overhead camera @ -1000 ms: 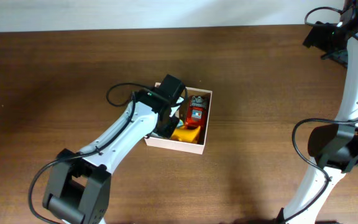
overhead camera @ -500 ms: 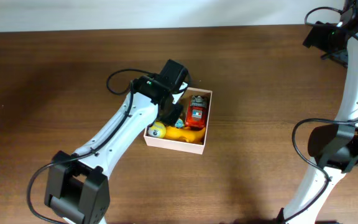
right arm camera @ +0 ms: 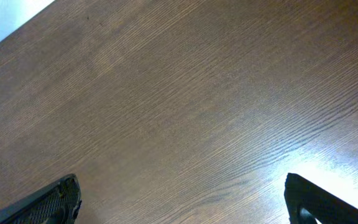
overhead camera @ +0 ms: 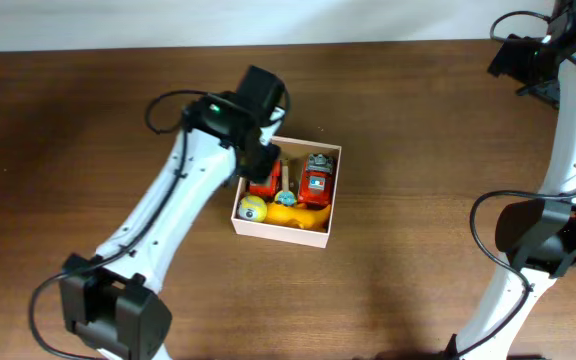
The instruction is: Pack container
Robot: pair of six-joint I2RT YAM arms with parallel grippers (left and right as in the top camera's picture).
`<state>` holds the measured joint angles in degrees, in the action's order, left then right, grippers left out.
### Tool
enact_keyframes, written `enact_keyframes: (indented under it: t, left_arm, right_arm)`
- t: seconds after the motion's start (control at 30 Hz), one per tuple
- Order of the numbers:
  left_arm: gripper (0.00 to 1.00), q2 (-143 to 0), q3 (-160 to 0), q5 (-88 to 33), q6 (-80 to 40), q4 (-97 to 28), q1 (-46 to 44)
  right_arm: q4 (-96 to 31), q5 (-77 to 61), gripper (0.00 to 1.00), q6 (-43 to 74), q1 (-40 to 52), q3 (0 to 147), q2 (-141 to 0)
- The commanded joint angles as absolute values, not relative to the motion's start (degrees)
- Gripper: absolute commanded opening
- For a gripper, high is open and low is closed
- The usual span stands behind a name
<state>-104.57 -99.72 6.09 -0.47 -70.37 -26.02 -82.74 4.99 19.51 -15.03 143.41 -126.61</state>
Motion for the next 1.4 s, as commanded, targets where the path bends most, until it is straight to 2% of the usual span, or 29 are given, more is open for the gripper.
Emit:
enact_keyframes:
  t: [0.0, 0.23, 0.43, 0.7, 0.9, 1.07, 1.37]
  left_arm:
    - [0.51, -105.1, -100.6, 7.2, -1.5, -72.7, -22.3]
    - [0.51, -105.1, -96.8, 6.7, -3.9, -72.9, -15.9]
    - [0.51, -105.1, -89.8, 6.5, -7.6, -71.4, -13.9]
    - [0.46, -105.1, -81.5, 2.6, -9.6, -67.4, -14.0]
    - [0.47, -105.1, -80.1, 2.1, -9.8, -65.1, -14.0]
    - [0.47, -105.1, -79.3, -3.3, -9.9, -64.7, -14.3]
    - [0.47, -105.1, -79.3, -4.1, -15.2, -63.1, -18.2]
  right_arm:
    - [-82.7, 5.1, 0.99, 20.0, -15.0, 143.3, -126.7]
    - [-82.7, 5.1, 0.99, 20.0, -15.0, 143.3, -126.7]
    - [-82.7, 5.1, 0.99, 20.0, -15.0, 143.3, -126.7]
    - [-82.7, 5.1, 0.99, 20.0, -15.0, 143.3, -126.7]
    - [-82.7, 5.1, 0.99, 20.0, -15.0, 143.3, -126.7]
    - [-82.7, 5.1, 0.99, 20.0, -15.0, 143.3, -126.7]
    - [-82.7, 5.1, 0.99, 20.0, -15.0, 143.3, -126.7]
